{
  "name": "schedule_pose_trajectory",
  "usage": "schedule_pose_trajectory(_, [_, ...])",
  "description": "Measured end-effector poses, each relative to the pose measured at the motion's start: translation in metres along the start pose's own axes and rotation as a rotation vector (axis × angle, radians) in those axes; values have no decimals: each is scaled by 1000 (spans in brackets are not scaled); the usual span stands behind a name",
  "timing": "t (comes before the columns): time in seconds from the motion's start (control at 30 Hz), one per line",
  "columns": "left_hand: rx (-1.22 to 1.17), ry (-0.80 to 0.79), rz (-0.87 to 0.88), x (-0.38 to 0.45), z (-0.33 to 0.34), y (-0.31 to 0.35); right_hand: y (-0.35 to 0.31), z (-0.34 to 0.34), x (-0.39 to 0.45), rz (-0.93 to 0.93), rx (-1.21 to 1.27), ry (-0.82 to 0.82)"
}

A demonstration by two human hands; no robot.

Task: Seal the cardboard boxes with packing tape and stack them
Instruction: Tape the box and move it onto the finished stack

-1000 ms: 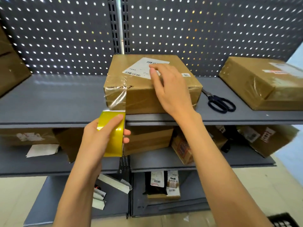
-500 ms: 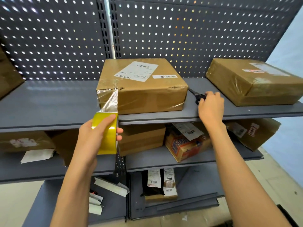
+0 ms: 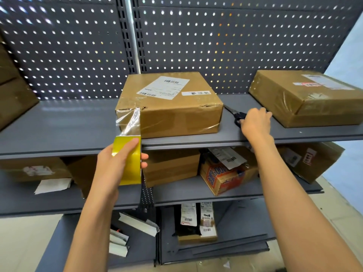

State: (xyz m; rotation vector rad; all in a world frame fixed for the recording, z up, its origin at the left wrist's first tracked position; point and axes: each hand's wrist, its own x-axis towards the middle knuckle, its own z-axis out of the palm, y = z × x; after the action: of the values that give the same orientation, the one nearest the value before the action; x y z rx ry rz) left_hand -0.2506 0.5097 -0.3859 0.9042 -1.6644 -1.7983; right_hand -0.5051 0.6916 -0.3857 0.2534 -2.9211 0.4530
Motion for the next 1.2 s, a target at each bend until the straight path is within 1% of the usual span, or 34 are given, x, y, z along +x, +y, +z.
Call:
schedule_pose_trajectory(0.13, [-6, 7, 0, 0, 1, 0, -1, 2, 6, 43, 41, -52])
schedule_pose_trajectory(0.33, [-13, 9, 3, -1, 1, -1, 3, 2, 0, 38, 70, -6])
schedule_pose_trajectory(0.4, [-22, 8, 5, -1, 2, -1, 4, -1, -6, 22, 121, 16])
schedule_pose_trajectory(0.43, [-24, 8, 8, -1, 2, -2, 2, -6, -10, 14, 188, 40])
schedule_pose_trajectory(0.5, [-24, 11, 15, 0, 2, -3, -3, -19, -17, -31, 422, 95])
schedule_pose_trajectory(0.57, [-24, 14, 21, 0, 2, -4, -13, -35, -28, -155, 685, 122])
schedule_pose_trajectory(0.63, [-27, 15, 22, 0, 2, -5, -30, -48, -44, -324, 810, 113])
schedule_pose_trajectory(0.7, [-26, 12, 23, 0, 1, -6, -48, -53, -60, -465, 817, 73])
schedule_pose_trajectory(0.77, [-25, 11, 26, 0, 1, -6, -62, -51, -76, -554, 790, -14])
schedule_pose_trajectory(0.87, [-24, 7, 26, 0, -1, -7, -70, -42, -92, -629, 689, -196])
schedule_pose_trajectory(0.93, [-33, 3, 26, 0, -2, -7, -67, -36, -98, -661, 636, -267])
schedule_pose_trajectory(1.07, [-39, 2, 23, 0, -2, -8, -63, -27, -103, -704, 526, -264])
schedule_pose_trajectory(1.2, [-42, 3, 24, 1, -1, -8, -55, -28, -108, -703, 538, -273])
